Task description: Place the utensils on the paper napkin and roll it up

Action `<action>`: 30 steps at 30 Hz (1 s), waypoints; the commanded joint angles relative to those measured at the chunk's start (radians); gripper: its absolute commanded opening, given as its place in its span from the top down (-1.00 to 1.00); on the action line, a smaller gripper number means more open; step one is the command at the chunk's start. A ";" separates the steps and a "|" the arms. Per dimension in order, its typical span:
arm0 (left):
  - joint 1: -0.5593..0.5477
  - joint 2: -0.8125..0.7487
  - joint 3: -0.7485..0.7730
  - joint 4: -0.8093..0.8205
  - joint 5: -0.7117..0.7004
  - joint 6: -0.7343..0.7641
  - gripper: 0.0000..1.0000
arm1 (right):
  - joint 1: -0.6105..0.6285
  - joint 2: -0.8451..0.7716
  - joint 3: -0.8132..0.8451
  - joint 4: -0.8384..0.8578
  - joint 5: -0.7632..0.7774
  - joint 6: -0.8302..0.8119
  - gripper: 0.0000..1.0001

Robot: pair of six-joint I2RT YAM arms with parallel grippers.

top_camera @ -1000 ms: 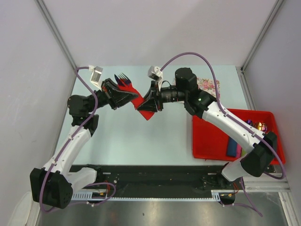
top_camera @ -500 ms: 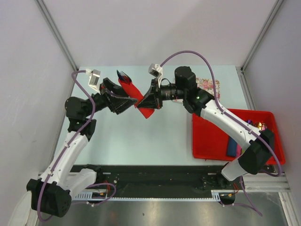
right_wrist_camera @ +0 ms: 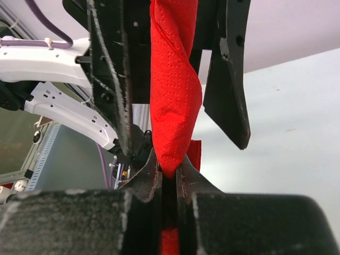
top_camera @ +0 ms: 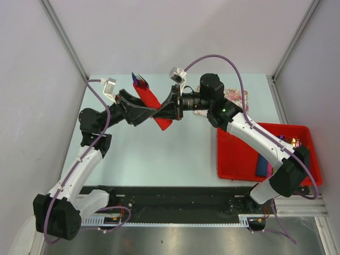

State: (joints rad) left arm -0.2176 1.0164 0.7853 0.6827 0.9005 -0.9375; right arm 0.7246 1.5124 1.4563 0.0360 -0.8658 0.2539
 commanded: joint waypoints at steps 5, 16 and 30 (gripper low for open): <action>-0.011 0.025 -0.011 0.113 -0.012 -0.099 -0.16 | 0.012 -0.046 0.010 0.114 -0.018 0.021 1.00; -0.014 0.039 -0.029 0.192 -0.022 -0.159 0.85 | 0.021 -0.029 0.009 0.151 -0.032 0.031 1.00; 0.001 0.044 0.029 0.258 -0.023 -0.162 1.00 | -0.013 -0.023 0.035 -0.002 0.001 -0.045 -0.30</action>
State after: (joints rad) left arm -0.2249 1.0630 0.7647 0.8829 0.9047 -1.0771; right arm 0.7254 1.5127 1.4532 0.0834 -0.8738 0.2844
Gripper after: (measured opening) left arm 0.053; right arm 0.554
